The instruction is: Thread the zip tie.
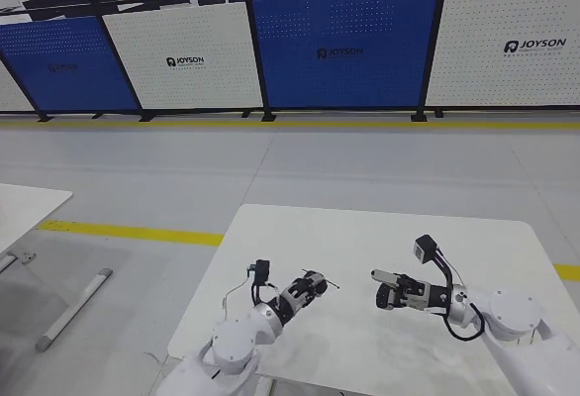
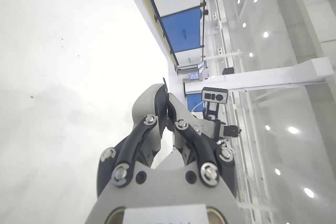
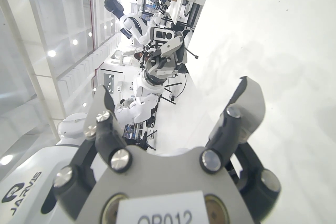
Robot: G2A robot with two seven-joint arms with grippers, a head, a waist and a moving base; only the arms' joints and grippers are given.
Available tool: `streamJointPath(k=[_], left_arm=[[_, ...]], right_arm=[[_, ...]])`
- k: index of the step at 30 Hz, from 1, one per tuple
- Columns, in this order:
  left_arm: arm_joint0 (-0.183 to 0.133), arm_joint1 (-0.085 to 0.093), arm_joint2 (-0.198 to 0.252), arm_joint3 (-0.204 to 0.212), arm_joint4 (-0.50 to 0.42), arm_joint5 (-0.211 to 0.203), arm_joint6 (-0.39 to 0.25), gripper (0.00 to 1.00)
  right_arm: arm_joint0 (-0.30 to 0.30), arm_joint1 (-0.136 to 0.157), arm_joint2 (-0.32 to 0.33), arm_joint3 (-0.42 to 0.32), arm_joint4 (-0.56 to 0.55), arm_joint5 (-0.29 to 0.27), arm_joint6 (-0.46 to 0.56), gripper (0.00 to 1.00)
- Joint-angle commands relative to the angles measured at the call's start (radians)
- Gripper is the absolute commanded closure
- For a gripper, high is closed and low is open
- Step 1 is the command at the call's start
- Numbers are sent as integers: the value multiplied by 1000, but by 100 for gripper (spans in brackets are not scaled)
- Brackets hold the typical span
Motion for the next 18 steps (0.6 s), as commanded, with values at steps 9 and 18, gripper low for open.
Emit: streamJointPath(k=[9,18], left_arm=[[-11,27,-89,37,-24,-56,-296,100],[-23,19,-88,46,-128,-48,-234,100]], right_arm=[[0,0,0,0,0,0,0,0],[0,0,0,0,0,0,0,0]])
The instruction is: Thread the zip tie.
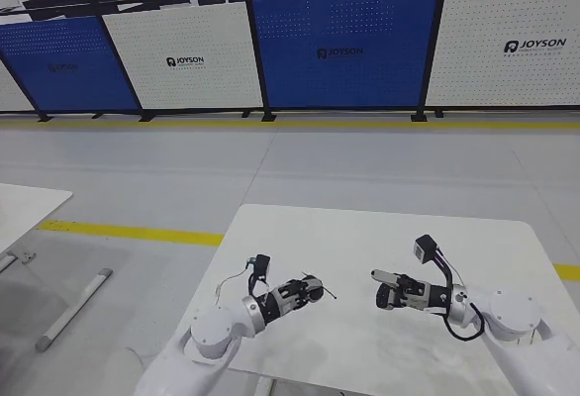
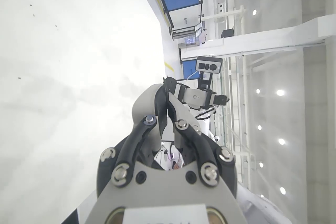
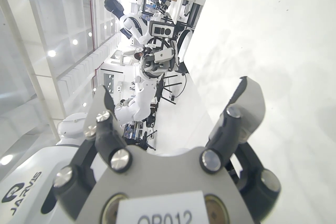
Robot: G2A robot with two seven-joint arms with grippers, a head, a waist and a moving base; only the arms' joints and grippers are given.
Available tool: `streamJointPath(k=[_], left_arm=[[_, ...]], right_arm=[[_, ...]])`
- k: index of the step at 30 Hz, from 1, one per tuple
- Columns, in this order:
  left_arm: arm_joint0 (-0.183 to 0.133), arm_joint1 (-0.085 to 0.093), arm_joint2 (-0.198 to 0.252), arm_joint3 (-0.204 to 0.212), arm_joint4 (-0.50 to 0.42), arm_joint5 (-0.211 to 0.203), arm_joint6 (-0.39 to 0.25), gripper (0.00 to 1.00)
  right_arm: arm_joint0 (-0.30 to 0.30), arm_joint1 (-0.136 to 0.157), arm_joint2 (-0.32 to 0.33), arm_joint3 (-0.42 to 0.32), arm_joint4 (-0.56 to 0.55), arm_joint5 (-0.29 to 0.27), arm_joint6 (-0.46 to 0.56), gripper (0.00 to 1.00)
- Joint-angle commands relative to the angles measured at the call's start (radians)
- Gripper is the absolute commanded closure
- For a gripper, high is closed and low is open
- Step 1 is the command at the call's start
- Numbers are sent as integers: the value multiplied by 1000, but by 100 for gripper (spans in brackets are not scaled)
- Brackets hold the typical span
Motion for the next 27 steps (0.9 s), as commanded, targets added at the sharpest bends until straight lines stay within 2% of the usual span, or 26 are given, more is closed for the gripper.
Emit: streamJointPath(k=[1,5,10,12,14,15,25,27], left_arm=[[-1,-2,-13,-6,-66,-6,8,100],[29,4,-82,-82,-161,-22,-6,100],[128,14,-180,-254,-226,-57,-25,100],[167,18,-215,-312,-250,-63,-38,100],[200,20,-241,-348,-257,-60,-35,100],[208,20,-249,-358,-260,-62,-24,100],[208,20,-249,-358,-260,-62,-24,100],[199,19,-237,-352,-240,-53,-6,100]], right_arm=[[0,0,0,0,0,0,0,0],[0,0,0,0,0,0,0,0],[0,0,0,0,0,0,0,0],[0,0,0,0,0,0,0,0],[0,0,0,0,0,0,0,0],[0,0,0,0,0,0,0,0],[0,0,0,0,0,0,0,0],[0,0,0,0,0,0,0,0]])
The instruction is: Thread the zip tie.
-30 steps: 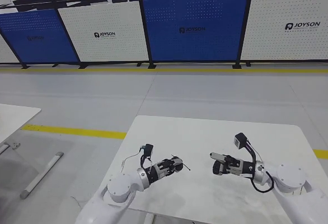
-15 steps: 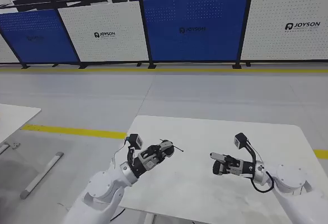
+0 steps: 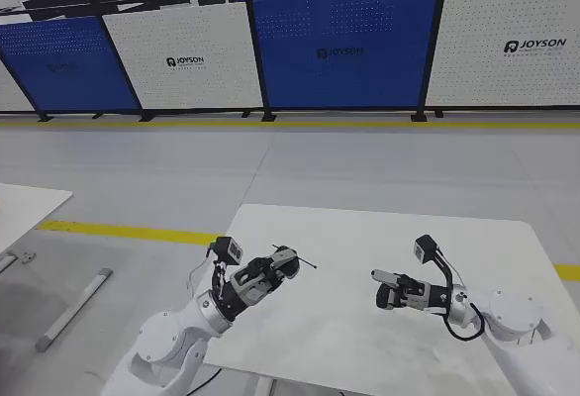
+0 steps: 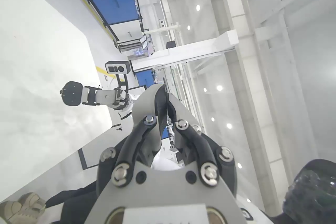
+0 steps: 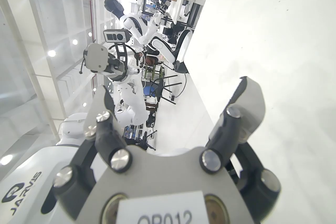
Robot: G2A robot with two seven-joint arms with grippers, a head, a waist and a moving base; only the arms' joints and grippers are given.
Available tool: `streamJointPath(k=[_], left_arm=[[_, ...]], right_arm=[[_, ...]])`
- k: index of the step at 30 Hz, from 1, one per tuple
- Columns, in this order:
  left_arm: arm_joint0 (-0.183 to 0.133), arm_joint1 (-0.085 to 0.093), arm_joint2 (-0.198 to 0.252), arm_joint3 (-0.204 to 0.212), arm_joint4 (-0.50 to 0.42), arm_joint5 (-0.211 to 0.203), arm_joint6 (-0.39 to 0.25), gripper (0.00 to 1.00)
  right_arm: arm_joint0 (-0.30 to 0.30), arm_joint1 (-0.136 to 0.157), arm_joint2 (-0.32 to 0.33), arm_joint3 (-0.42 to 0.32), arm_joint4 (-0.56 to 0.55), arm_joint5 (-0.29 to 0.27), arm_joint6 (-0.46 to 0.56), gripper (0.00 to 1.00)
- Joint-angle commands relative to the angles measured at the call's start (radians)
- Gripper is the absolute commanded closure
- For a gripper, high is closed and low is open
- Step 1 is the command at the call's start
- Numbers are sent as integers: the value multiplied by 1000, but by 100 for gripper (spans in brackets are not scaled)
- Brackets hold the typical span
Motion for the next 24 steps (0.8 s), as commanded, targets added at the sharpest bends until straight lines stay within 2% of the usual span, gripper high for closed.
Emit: streamJointPath(k=[1,2,5,8,10,14,16,18,20,24], left_arm=[[-12,-1,18,8,38,10,32,100],[-17,-2,30,11,57,11,52,100],[-42,-2,77,36,143,49,80,100],[-80,-4,126,88,204,91,104,100],[-110,-7,159,138,240,118,126,100],[-152,-9,198,219,274,140,132,100],[-160,-9,204,253,294,135,137,100],[-160,-6,200,270,314,128,119,100],[-150,-2,190,269,327,113,94,100],[-150,-2,190,269,327,113,94,100]], right_arm=[[0,0,0,0,0,0,0,0],[0,0,0,0,0,0,0,0],[0,0,0,0,0,0,0,0],[0,0,0,0,0,0,0,0],[0,0,0,0,0,0,0,0],[0,0,0,0,0,0,0,0],[0,0,0,0,0,0,0,0],[0,0,0,0,0,0,0,0],[0,0,0,0,0,0,0,0],[0,0,0,0,0,0,0,0]])
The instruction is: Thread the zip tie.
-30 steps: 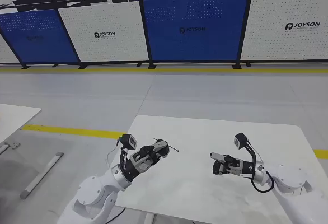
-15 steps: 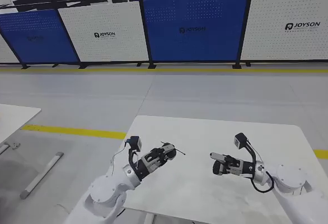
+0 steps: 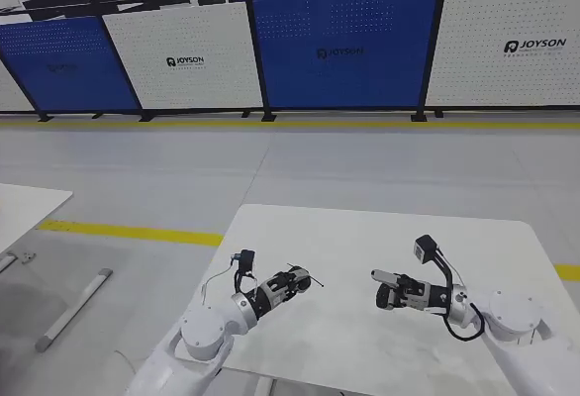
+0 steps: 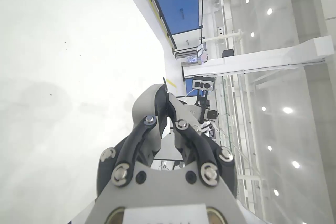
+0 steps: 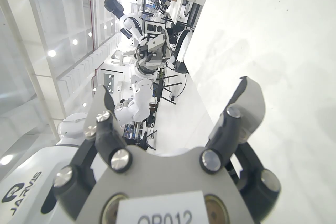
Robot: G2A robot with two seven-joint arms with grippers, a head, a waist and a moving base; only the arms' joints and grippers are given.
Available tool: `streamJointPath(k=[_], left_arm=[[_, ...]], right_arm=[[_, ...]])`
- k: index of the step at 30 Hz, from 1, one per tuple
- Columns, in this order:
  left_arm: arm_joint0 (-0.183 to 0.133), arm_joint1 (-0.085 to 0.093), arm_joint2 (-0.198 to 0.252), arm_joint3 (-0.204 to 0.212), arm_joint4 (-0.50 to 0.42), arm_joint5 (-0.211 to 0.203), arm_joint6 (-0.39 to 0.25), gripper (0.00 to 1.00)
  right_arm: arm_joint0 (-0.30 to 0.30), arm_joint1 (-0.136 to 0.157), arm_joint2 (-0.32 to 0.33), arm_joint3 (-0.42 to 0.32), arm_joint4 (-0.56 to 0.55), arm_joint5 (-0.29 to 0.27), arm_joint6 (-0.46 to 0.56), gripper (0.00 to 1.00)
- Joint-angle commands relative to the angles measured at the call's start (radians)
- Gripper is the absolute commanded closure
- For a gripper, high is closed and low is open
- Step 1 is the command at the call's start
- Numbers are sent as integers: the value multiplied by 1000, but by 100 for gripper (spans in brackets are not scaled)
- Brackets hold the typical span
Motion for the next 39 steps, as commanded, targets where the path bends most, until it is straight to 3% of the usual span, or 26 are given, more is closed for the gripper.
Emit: streamJointPath(k=[1,13,15,19,21,27,30,39], left_arm=[[0,0,0,0,-1,1,1,100],[-1,-1,3,1,-3,-1,3,100],[0,-2,-1,-5,-22,-26,17,100],[47,-2,-51,-73,-122,-127,20,100],[86,1,-91,-135,-183,-190,0,100],[208,9,-204,-289,-291,-271,-79,100],[244,11,-237,-311,-303,-277,-85,100],[244,11,-237,-311,-303,-277,-85,100]], right_arm=[[0,0,0,0,0,0,0,0],[0,0,0,0,0,0,0,0],[0,0,0,0,0,0,0,0],[0,0,0,0,0,0,0,0],[0,0,0,0,0,0,0,0],[0,0,0,0,0,0,0,0],[0,0,0,0,0,0,0,0],[0,0,0,0,0,0,0,0]])
